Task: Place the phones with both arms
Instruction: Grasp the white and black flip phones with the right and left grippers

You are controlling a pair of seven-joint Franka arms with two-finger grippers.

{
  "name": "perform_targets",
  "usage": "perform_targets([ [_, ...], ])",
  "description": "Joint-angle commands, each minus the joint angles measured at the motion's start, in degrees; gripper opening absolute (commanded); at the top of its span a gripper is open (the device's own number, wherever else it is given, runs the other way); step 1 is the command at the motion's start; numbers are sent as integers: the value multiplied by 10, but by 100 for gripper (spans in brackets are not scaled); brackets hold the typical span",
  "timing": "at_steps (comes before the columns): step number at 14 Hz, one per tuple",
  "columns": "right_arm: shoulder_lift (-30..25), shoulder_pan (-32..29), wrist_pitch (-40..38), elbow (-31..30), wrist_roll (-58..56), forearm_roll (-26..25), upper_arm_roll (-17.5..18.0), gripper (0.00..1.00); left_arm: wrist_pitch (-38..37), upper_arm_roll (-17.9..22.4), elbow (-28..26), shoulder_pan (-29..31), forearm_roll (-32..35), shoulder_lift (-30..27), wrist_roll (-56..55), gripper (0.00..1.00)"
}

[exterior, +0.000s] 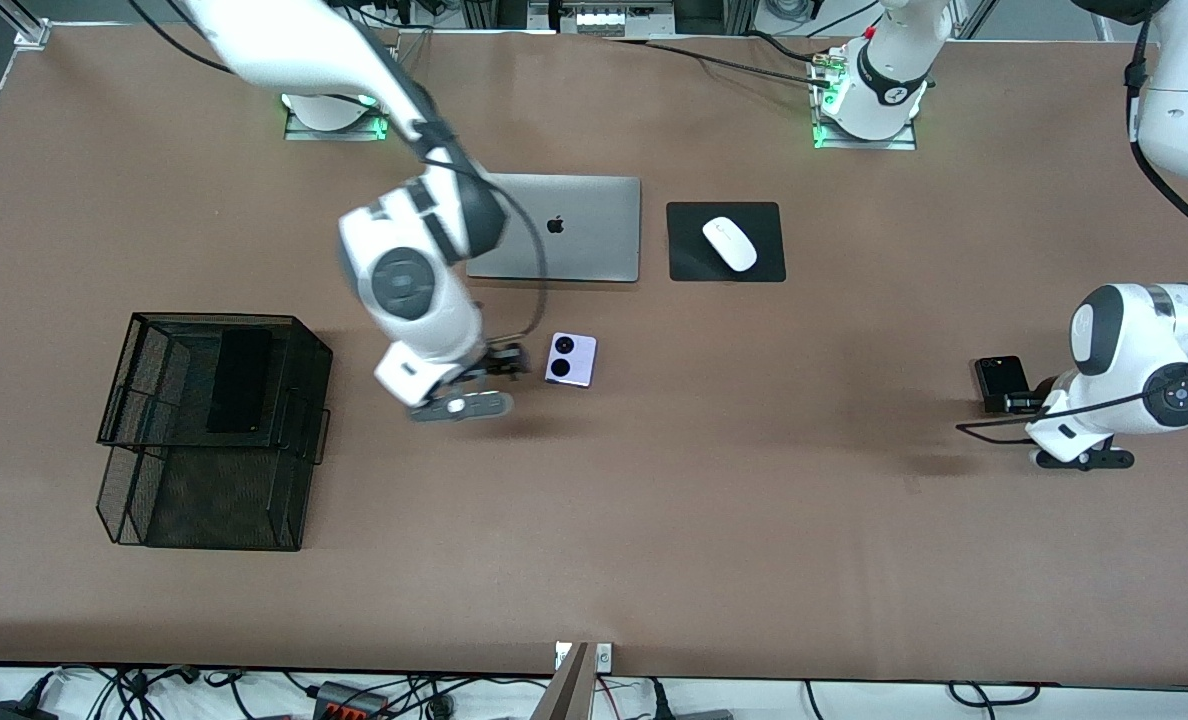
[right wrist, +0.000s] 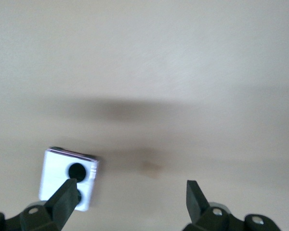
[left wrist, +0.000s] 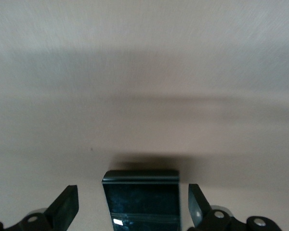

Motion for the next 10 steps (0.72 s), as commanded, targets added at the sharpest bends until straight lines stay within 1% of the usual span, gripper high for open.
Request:
perform_targets([
  [1, 26, 36, 14, 6, 88, 3, -4, 100, 10, -19, -35, 19, 1, -11, 11, 100],
  [3, 49, 65, 37, 6, 143, -2, -4, 100, 10, -48, -46, 47, -2, -11, 11, 100],
  [4, 58, 78, 52, 6, 156, -1, -4, 100, 10, -55, -46, 55, -2, -10, 11, 100],
  [6, 77, 87, 85, 6, 192, -1, -4, 100, 10, -55, -46, 59, -2, -3, 12, 100],
  [10, 95, 100, 107, 7, 220, -5, -5, 100, 9, -55, -45, 59, -1, -6, 12, 100],
])
